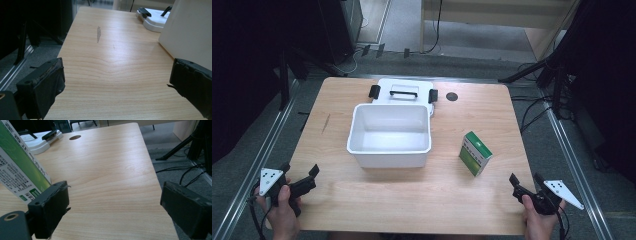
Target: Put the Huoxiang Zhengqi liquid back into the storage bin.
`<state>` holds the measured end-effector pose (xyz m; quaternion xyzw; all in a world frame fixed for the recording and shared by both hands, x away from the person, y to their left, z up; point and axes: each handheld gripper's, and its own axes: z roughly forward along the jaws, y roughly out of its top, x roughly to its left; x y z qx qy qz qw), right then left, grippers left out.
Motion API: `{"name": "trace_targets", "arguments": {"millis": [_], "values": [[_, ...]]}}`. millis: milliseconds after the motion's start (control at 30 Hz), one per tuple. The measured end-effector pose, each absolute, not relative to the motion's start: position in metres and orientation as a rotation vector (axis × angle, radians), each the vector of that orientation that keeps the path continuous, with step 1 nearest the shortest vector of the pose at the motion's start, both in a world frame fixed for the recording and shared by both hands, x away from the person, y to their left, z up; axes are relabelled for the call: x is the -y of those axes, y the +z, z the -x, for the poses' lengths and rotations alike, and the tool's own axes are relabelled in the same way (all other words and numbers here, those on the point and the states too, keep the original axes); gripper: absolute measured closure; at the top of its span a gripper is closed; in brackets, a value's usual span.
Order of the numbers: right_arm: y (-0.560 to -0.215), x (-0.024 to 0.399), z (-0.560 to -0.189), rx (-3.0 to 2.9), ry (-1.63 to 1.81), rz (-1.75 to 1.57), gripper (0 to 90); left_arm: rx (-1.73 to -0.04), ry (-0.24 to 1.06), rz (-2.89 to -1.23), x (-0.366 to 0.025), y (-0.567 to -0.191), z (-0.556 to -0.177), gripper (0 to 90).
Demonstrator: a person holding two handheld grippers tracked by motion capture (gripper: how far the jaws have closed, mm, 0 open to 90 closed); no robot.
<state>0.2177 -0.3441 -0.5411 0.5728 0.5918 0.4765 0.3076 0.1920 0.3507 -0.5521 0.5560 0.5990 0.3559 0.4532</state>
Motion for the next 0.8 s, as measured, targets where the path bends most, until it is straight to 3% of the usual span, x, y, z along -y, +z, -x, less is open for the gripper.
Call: {"name": "trace_targets", "arguments": {"millis": [433,800], "values": [[-0.534,0.331,-0.216,-1.683,1.144,-1.440,13.7,-1.474,0.881,-1.372,-0.350,-0.552,-0.191,0.4],[-0.504,0.316,-0.227,-1.919,0.992,-1.384,16.6,-1.477,0.875,-1.367,-0.351,-0.552,-0.192,0.4]]}}
